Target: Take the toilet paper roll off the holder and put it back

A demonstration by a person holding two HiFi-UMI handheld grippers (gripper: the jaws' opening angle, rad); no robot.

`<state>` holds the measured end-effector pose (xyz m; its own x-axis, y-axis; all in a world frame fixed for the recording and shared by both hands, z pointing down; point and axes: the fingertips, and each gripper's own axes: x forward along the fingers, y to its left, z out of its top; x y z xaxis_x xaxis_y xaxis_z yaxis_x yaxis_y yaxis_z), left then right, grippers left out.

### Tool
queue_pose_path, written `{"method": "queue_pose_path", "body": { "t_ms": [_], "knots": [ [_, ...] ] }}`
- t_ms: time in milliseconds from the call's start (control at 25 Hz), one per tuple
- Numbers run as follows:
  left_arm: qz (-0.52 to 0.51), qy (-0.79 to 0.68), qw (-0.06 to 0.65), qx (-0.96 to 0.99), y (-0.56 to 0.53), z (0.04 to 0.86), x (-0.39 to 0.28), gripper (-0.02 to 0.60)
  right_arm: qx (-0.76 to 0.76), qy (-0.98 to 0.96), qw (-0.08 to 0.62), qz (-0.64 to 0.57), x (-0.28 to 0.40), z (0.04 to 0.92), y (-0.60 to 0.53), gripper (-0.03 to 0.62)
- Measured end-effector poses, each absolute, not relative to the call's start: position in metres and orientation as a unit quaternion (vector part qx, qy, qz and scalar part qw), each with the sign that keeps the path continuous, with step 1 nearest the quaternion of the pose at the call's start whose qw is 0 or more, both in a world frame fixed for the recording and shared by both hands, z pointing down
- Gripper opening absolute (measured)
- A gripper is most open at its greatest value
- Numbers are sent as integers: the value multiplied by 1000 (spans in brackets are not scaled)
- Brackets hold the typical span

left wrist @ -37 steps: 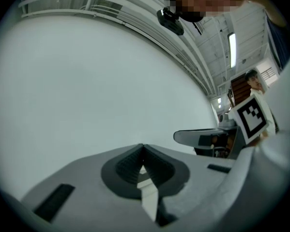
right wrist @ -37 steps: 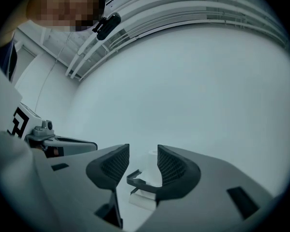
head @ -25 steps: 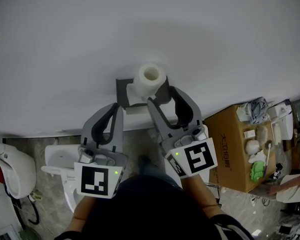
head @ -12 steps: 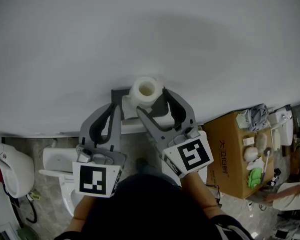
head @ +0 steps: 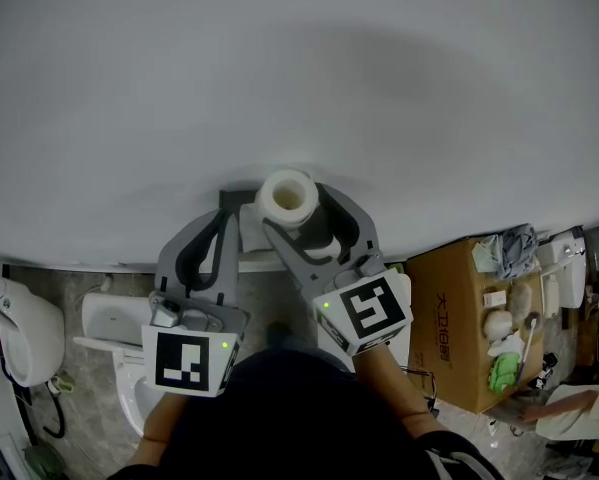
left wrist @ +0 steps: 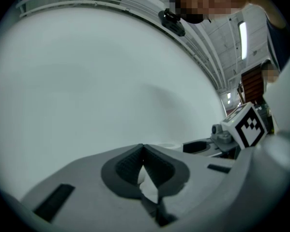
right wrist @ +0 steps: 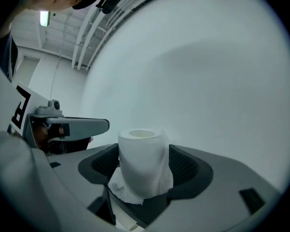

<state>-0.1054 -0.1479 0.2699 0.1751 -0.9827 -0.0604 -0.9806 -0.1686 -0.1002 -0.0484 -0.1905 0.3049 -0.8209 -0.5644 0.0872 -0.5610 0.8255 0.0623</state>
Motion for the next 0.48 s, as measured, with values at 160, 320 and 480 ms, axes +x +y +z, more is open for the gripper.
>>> {"method": "queue_pose_path", "body": {
  "t_ms": [160, 320, 480],
  "knots": [
    [-16, 655, 54, -753, -149, 271, -111, -2, 289, -955, 64, -31, -54, 305, -193, 316],
    [-13, 658, 62, -750, -151, 269, -114, -2, 283, -956, 72, -26, -59, 308, -194, 316],
    [-22, 665, 56, -744, -153, 273, -117, -2, 278, -958, 71, -23, -63, 310, -197, 316]
  ]
}}
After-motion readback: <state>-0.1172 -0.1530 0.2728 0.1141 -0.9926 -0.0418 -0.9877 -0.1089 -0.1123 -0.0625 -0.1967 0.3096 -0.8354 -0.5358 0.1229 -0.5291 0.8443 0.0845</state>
